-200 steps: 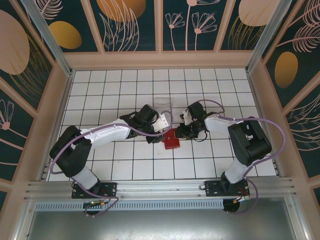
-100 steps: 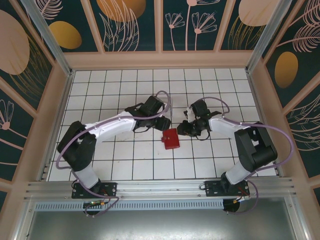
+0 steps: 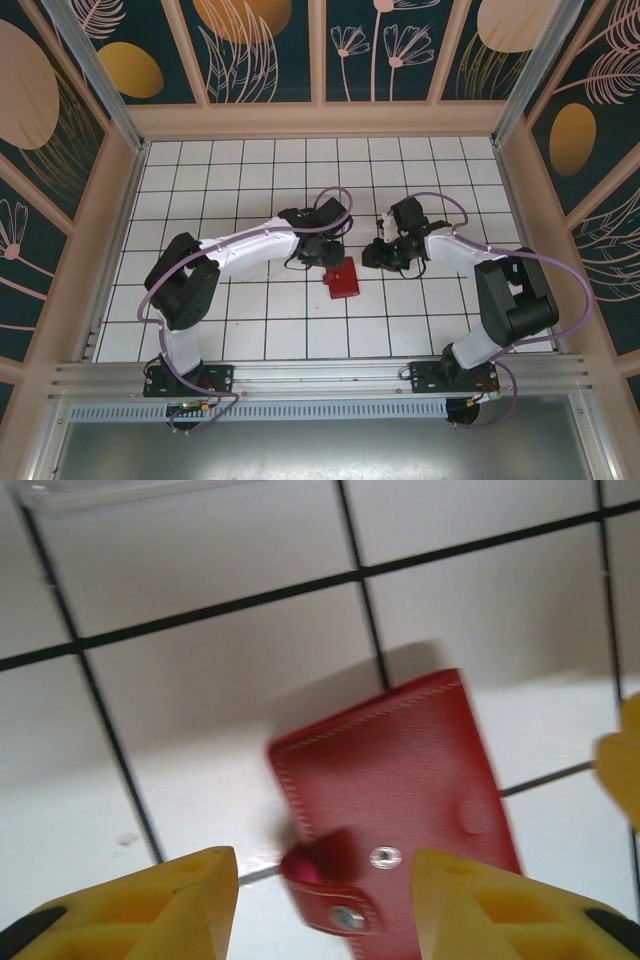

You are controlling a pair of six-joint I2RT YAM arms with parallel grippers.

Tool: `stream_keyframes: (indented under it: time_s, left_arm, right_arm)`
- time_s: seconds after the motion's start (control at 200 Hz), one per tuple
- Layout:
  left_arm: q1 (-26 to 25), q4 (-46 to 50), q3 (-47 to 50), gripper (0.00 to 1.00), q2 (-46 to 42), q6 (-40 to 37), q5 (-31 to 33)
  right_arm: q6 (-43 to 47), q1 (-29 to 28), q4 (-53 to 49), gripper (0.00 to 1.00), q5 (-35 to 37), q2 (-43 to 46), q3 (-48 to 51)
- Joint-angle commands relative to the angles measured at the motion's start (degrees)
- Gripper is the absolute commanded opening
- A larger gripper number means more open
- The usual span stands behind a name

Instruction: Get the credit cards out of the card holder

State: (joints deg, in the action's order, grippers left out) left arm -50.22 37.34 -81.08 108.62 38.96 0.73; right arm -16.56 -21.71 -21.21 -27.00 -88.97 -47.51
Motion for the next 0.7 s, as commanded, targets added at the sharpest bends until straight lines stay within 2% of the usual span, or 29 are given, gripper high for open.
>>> stream_keyframes:
  time_s: [0.0, 0.33, 0.696]
  left_arm:
    - [-1.7, 3.87, -2.9, 0.48, 3.03, 3.28, 0.51]
    - [-2.24, 6.55, -1.17, 0.42, 3.8, 4.13, 1.58]
    - [-2.25, 3.76, 4.15, 0.33, 0.88, 4.37, 1.37]
  right_arm:
    - [2.11, 0.66, -2.08, 0.35, 0.2, 2.09, -0.66]
    - [2.76, 1.19, -2.47, 0.35, 0.26, 3.38, 0.49]
    - [1.45, 1.04, -2.57, 0.36, 0.71, 4.37, 1.33]
